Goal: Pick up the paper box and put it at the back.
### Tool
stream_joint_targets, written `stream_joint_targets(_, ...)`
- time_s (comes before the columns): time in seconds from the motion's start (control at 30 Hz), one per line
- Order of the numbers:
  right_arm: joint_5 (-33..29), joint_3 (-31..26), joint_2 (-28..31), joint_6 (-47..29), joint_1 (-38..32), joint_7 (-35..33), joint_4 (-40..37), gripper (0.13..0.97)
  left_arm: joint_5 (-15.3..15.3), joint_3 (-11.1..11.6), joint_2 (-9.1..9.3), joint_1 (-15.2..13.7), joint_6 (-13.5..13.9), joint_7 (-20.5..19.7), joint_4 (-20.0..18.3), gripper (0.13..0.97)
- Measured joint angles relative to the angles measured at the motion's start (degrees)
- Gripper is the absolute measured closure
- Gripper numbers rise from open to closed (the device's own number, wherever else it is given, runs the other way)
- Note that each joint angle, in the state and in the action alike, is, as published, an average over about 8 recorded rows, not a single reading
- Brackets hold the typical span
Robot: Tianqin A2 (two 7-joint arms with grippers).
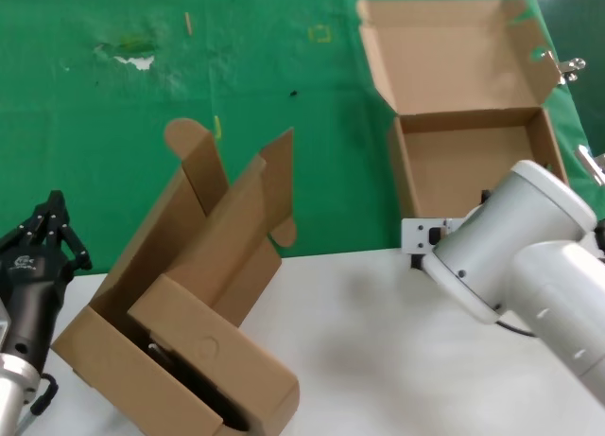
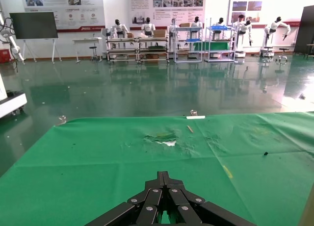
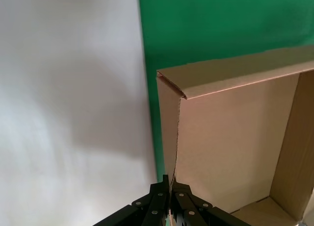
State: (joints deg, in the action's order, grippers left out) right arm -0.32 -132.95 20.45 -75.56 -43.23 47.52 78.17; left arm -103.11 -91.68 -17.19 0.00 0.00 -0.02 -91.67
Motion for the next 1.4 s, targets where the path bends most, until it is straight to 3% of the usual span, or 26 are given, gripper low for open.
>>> stream_joint_targets(0.43, -6.7, 1.24, -9.1, 5.62, -1.11, -0.75, -12.68, 0.958, 0.0, 0.0, 0.0, 0.0, 0.0, 0.0, 0.0, 0.957)
stream_joint_targets(0.9, -6.88, 4.52, -12.09, 9.25, -2.03, -1.37, -17.72, 0.9, 0.0, 0.0, 0.0, 0.0, 0.0, 0.0, 0.0, 0.957)
stream_joint_targets(1.17, -5.99, 6.39, -11.98, 7.64, -2.31, -2.6, -14.99, 0.795, 0.0, 0.0, 0.0, 0.0, 0.0, 0.0, 0.0, 0.957)
stream_joint_targets(1.4, -2.51, 9.98, -9.41, 1.58, -1.27, -5.11, -3.22, 0.663, 0.0, 0.0, 0.0, 0.0, 0.0, 0.0, 0.0, 0.957)
